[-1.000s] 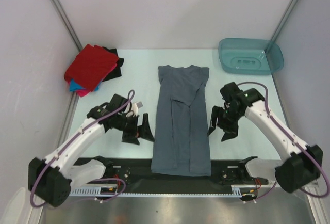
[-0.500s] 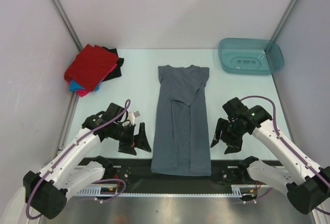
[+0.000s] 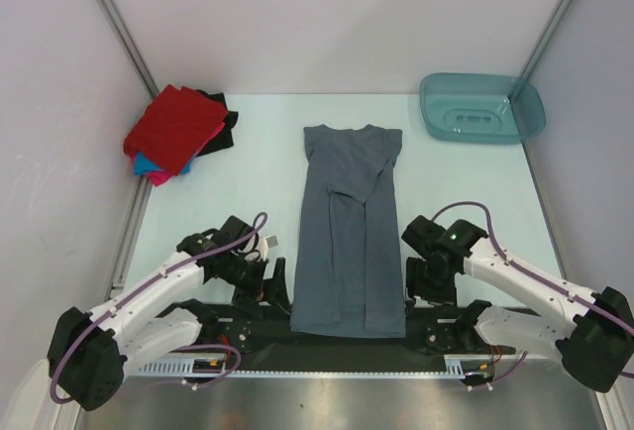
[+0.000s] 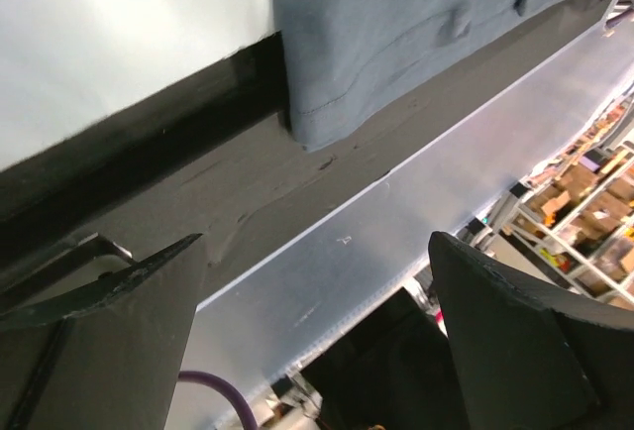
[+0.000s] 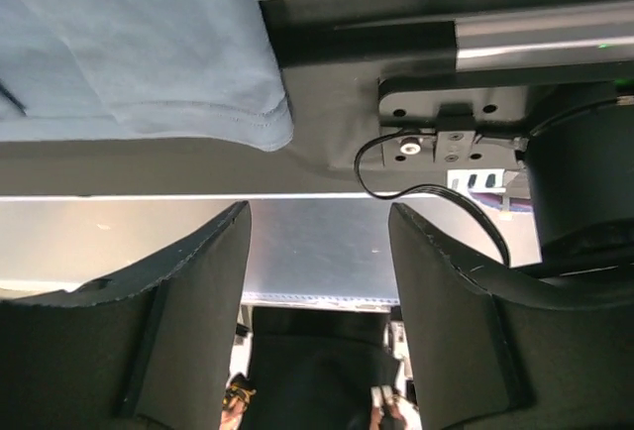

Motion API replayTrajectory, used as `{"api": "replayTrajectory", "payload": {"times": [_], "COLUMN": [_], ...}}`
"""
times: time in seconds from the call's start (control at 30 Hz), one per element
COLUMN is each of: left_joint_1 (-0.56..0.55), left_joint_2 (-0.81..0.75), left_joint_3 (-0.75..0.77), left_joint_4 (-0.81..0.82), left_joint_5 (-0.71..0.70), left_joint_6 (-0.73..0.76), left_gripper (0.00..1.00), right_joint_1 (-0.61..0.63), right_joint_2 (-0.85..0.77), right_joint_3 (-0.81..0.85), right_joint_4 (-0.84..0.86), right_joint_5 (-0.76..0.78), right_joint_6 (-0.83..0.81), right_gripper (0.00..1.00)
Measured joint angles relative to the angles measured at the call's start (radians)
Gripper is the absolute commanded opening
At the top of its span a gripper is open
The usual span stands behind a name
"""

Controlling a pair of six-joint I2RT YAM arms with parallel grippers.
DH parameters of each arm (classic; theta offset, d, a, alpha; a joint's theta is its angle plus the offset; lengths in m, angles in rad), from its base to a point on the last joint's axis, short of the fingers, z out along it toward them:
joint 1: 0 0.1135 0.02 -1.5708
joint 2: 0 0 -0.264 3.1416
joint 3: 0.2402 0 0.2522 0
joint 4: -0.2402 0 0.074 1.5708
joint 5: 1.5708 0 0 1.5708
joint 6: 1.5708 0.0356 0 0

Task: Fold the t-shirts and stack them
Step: Fold the tshirt

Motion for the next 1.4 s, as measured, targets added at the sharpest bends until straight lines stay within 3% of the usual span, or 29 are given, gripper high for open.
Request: {"api": "replayTrajectory", "payload": {"times": [0.3, 0.53, 0.9, 1.17, 1.4], "left_joint_1": [-0.092, -0.180, -0.312, -0.354, -0.401], "left_joint_2": [0.048, 0.173, 0.241, 0.299, 0.344], "left_joint_3": [-0.002, -0.014, -0.065, -0.074, -0.043], "left_joint_4": [0.181, 0.330, 0.459, 0.531, 0.544], "left_joint_5": [-0.043, -0.074, -0.127, -0.151, -0.180], "left_joint_6": [-0.081, -0.125, -0.172, -0.201, -0.216], "left_gripper": [1.00, 1.00, 0.99, 0.94, 0.84], "right_joint_1": [0.083, 0.117, 0.132, 0.142, 0.149], "right_joint_2": [0.012, 0.057, 0.098, 0.162, 0.178], "right_joint_3": [-0.073, -0.129, -0.177, -0.194, -0.190], "right_joint_4": [0.160, 0.253, 0.349, 0.402, 0.405], "right_joint_5": [-0.015, -0.010, -0.004, -0.048, -0.056], "right_joint_6": [0.029, 0.046, 0.051, 0.044, 0.032], "right_gripper": [0.61, 0.61, 0.57, 0.53, 0.42]}}
